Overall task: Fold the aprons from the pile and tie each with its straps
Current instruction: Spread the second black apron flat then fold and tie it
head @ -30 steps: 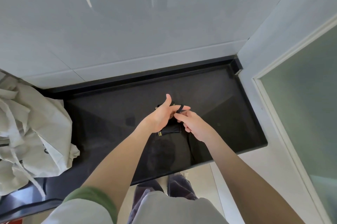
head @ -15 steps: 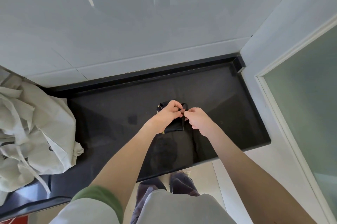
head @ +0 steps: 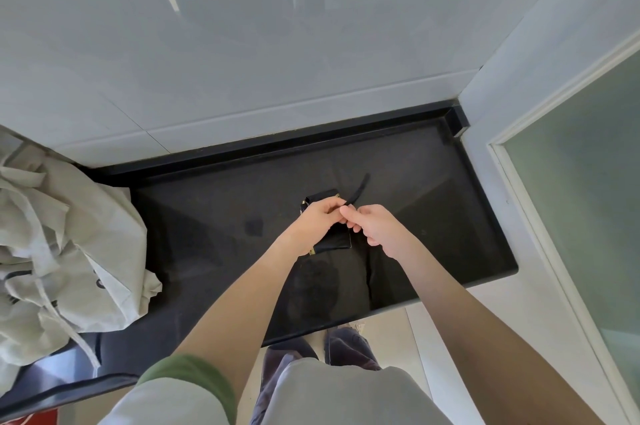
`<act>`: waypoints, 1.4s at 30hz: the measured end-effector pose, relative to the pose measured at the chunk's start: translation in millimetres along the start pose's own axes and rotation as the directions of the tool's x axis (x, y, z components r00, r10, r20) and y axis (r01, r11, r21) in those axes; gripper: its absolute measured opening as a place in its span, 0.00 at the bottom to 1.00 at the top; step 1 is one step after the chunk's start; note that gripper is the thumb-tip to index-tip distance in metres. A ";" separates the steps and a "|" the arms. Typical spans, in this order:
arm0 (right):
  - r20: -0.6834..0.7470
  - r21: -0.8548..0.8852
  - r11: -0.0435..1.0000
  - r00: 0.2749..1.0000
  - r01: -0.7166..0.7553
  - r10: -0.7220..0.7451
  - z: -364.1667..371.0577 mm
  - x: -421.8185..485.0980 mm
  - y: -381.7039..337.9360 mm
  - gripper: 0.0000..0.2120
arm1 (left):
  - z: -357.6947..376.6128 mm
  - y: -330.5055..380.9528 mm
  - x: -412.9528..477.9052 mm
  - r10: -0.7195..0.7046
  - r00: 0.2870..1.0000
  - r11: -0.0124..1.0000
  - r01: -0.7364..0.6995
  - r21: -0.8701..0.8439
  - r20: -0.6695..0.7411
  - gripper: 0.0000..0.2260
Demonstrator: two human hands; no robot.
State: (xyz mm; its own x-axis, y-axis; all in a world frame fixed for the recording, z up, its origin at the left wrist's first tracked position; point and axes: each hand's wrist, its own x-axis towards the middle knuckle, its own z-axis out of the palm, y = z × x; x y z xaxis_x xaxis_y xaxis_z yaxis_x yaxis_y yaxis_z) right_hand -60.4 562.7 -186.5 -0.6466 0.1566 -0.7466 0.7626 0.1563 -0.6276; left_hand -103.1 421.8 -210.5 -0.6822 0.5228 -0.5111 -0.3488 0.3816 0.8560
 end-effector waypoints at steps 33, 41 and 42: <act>-0.054 -0.723 0.655 0.928 0.218 -0.369 24.8 8.4 1.0 0.08 | -3.4 -5.3 -5.2 -0.110 0.984 0.947 0.062 -0.316 -0.137 0.15; -0.156 -0.274 0.955 0.974 0.117 -0.164 32.2 7.9 0.9 0.12 | -0.4 -19.0 -20.2 -0.024 0.950 0.968 -0.056 -0.245 -0.312 0.13; -0.108 -0.054 0.987 0.982 0.149 -0.155 30.7 1.2 -0.7 0.11 | -0.7 -19.1 -20.0 -0.019 0.957 0.970 -0.053 -0.238 -0.289 0.14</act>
State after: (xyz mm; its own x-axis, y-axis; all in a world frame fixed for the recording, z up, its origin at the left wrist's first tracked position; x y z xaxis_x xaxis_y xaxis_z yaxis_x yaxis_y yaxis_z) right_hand -61.2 532.8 -193.7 -0.7548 0.2354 -0.6123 0.6553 0.2302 -0.7194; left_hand -83.3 403.5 -216.6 -0.8320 0.2732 -0.4829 -0.4552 0.1615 0.8756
